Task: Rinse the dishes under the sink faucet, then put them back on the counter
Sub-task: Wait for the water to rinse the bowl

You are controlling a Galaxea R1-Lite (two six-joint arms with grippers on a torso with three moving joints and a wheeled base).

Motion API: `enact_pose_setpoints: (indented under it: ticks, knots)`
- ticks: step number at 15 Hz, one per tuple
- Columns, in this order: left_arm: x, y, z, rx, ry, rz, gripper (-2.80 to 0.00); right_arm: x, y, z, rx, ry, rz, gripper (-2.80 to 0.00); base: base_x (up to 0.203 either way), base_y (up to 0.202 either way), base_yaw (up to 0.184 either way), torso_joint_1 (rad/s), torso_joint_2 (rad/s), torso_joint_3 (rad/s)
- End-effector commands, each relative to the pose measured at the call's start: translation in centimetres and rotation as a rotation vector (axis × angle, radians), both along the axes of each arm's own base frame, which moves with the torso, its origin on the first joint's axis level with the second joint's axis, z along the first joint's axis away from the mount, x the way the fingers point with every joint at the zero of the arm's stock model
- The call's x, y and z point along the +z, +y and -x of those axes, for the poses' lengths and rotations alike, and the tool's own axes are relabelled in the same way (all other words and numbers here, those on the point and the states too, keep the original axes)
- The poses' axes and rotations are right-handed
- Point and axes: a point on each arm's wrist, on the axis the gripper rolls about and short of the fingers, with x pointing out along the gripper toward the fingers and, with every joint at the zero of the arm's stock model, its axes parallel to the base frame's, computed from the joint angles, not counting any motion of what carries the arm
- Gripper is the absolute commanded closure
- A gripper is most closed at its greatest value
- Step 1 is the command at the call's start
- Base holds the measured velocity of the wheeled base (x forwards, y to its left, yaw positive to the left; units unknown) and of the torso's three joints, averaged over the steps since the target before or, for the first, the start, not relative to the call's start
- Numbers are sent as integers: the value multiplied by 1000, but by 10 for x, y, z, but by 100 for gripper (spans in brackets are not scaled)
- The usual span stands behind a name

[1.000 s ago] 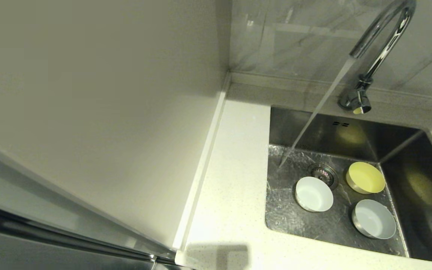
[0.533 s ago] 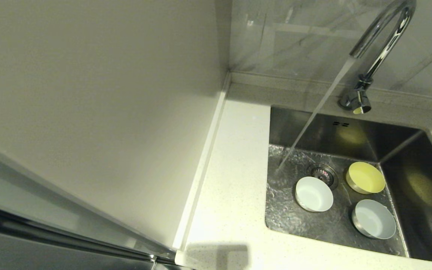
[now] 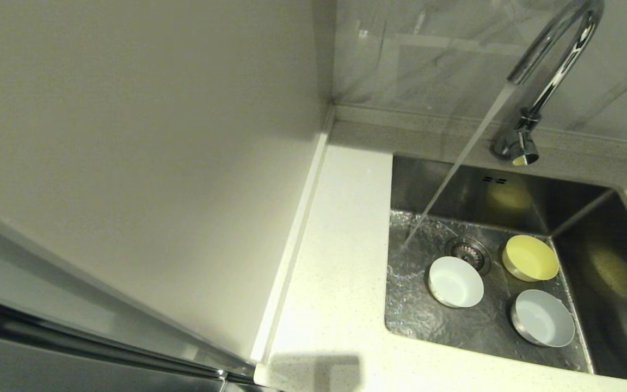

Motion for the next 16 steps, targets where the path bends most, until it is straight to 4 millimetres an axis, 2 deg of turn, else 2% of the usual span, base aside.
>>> enact_pose_setpoints:
  ticks: [1,16]
  knots:
    - [-1,0,0,0,3,0,0,0,0,0,-1,-1,0,0,0,0,0,0,0,0]
    - [-1,0,0,0,3,0,0,0,0,0,-1,-1,0,0,0,0,0,0,0,0]
